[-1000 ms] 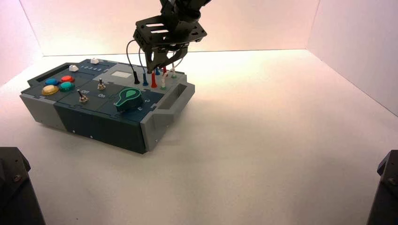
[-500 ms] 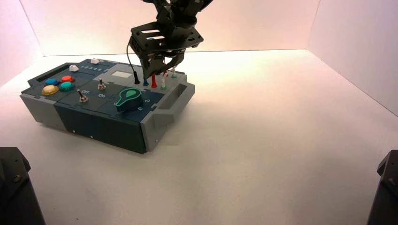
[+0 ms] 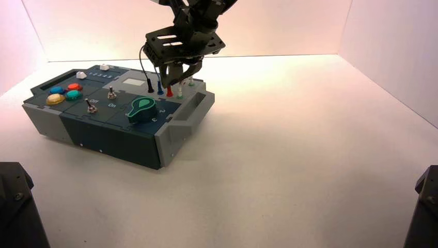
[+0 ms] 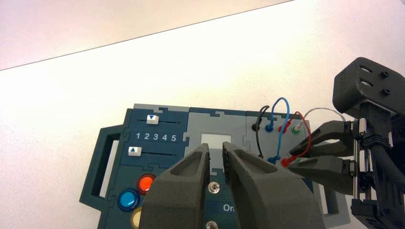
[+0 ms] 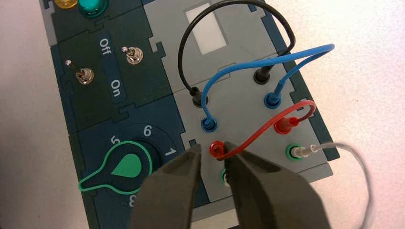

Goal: Pull the red wire.

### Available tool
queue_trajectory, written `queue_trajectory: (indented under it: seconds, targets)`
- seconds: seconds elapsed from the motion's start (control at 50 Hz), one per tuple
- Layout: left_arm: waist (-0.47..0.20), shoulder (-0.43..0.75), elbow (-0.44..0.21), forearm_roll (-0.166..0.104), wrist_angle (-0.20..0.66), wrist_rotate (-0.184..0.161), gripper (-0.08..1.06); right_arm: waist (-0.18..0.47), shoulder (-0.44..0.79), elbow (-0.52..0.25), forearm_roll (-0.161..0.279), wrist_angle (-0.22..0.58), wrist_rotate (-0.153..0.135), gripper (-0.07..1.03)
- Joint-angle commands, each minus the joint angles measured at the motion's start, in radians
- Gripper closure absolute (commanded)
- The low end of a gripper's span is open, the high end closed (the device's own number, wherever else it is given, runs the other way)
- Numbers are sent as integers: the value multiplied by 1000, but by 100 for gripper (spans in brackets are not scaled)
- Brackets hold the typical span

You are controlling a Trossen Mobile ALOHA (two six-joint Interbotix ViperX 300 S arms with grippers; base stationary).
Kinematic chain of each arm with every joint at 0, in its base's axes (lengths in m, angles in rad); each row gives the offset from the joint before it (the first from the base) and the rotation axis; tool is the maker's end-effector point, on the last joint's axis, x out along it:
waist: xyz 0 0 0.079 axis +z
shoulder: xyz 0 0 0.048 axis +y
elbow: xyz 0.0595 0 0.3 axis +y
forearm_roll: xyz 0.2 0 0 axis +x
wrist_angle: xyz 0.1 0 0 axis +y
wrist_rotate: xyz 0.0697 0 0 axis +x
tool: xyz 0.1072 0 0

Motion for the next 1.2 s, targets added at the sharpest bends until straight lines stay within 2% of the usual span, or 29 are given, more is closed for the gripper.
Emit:
queue_trajectory:
  seconds: [0.02, 0.36, 0.76, 0.9, 1.2]
  targets:
    - [-3, -2, -18, 2, -6, 0, 80, 0, -15, -9, -2, -5, 0, 82]
    - [-3, -2, -18, 2, -6, 0, 80, 0, -3, -14, 0, -5, 0, 99]
    - [-3, -2, -18, 2, -6, 0, 80, -8, -34, -34, -9, 15, -2, 99]
    - [-3, -5, -18, 2, -5, 0, 80, -21, -83, -80, -58, 87, -2, 99]
    - [-3, -9, -18, 2, -5, 0, 80, -55, -121, -146, -67, 146, 0, 99]
